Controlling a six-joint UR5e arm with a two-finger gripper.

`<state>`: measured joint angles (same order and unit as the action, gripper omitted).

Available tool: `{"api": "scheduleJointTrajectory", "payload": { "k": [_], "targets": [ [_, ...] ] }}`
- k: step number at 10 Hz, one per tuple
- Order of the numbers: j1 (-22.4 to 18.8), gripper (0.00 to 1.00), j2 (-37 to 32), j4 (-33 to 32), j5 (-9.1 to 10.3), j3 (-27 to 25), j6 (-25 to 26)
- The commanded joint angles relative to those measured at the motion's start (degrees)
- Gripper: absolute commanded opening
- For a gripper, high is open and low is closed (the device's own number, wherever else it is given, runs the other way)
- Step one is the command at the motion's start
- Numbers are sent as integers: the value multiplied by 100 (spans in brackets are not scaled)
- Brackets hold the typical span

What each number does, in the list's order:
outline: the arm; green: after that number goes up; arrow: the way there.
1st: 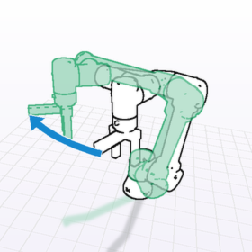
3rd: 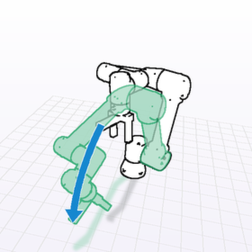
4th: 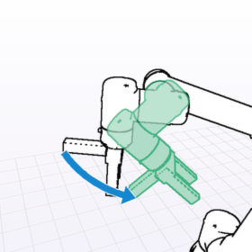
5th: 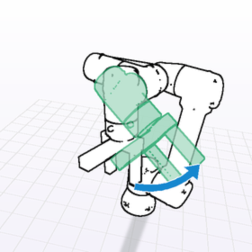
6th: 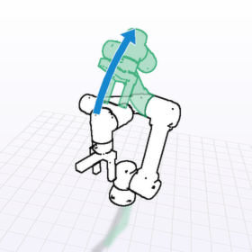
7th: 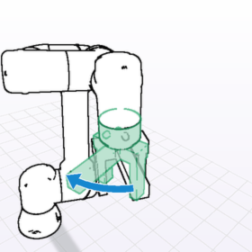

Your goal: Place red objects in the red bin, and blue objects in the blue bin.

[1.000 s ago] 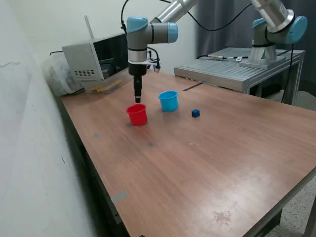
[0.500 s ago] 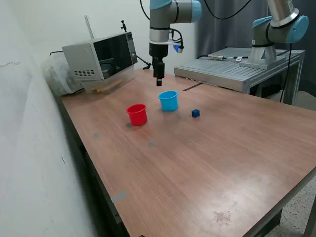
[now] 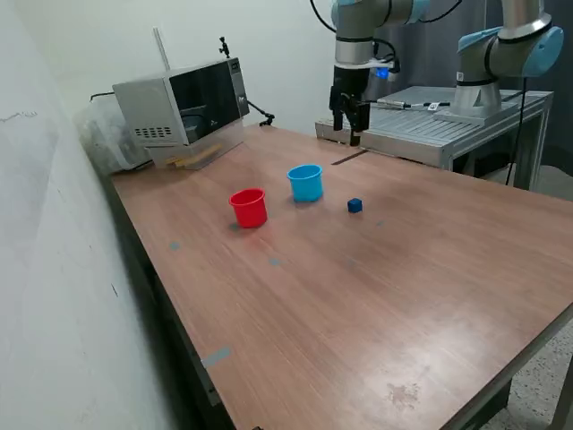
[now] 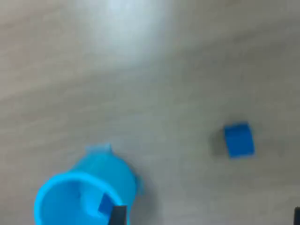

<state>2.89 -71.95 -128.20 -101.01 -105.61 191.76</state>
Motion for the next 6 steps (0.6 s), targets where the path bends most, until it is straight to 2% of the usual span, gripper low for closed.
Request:
{"api": "scheduleJointTrajectory", "payload": {
  "k": [1,4,6],
  "targets": [
    [-349,100,-311,-29,-85,-749,-60],
    [-333,100,-250,-248,-68,-698,-16],
    [-385,100,249,-389,-42,-357,2]
  ]
}}
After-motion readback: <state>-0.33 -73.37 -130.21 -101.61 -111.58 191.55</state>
